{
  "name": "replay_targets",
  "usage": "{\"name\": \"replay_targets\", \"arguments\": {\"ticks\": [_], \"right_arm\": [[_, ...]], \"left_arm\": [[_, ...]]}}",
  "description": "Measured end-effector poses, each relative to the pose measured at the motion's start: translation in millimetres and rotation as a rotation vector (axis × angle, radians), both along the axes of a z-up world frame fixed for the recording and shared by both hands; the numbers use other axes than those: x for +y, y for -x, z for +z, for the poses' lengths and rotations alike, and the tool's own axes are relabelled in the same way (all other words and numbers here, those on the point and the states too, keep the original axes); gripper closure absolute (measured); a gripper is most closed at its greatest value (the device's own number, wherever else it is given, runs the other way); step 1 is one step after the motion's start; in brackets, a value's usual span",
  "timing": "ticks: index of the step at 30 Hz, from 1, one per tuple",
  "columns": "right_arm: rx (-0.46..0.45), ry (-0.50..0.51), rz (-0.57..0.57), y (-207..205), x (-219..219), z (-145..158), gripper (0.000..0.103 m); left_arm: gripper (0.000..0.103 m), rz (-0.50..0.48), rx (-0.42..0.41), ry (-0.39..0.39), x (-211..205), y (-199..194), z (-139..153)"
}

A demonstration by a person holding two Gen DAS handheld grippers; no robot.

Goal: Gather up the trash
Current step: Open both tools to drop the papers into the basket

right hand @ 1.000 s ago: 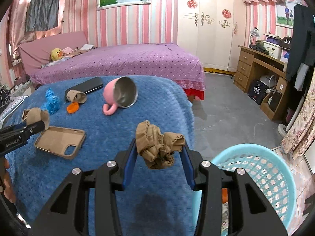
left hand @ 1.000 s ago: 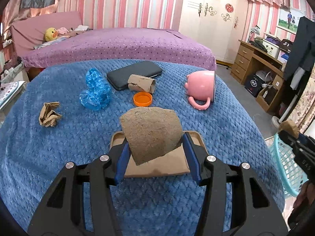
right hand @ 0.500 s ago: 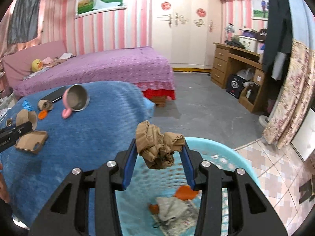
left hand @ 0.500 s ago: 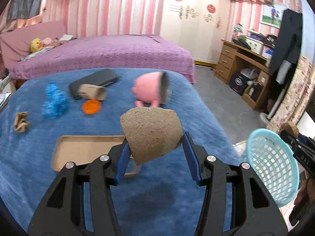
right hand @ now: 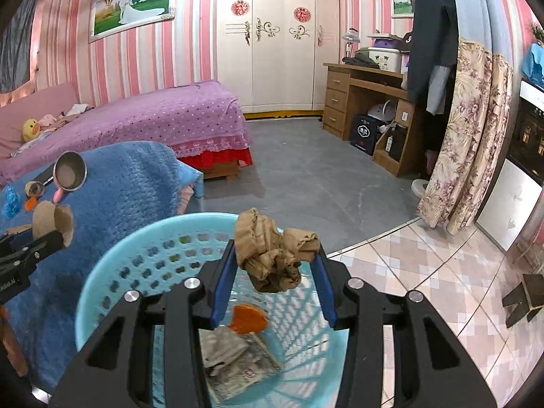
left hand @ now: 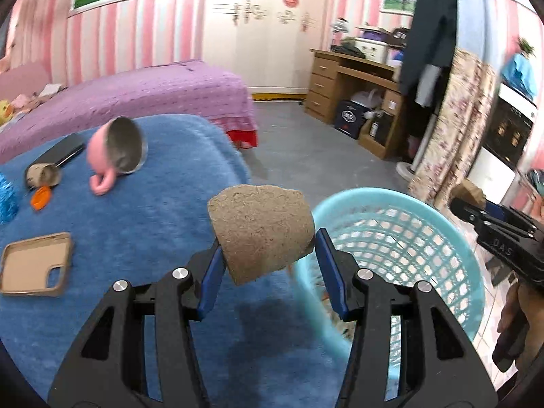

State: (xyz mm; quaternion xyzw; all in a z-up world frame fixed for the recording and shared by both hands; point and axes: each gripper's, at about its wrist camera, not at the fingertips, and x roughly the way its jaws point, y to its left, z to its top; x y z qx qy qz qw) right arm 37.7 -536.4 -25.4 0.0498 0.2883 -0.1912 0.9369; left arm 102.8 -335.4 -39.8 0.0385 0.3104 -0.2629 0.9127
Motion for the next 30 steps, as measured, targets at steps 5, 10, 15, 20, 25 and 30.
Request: {"name": "replay_targets", "arguments": {"ticks": [5,10,15,20,25,30], "right_arm": [[-0.005,-0.006,-0.006,6,-6,-1,0.060],[-0.027,-0.022,-0.026,13,-10,1,0.060],[-0.031,-0.028,-0.031,16,-11,-1,0.060],[-0.040,-0.030,-0.026,17,-7,-1,0.060],[-0.050,-0.027,-0.016,14,3,2,0.059],[-0.046,-0.029,-0.018,10,14,6,0.050]], "left_arm": [[0.052,-0.063,0.013,0.019,-31,9,1],[0.045,-0.118,0.025,0.005,-57,14,4],[0.021,-0.090,0.005,-0.027,-53,11,6],[0.010,0.002,0.011,-0.035,-25,-6,9],[0.008,0.066,0.003,-0.024,1,-16,18],[0.006,0.112,-0.026,-0.017,19,-17,28]]}}
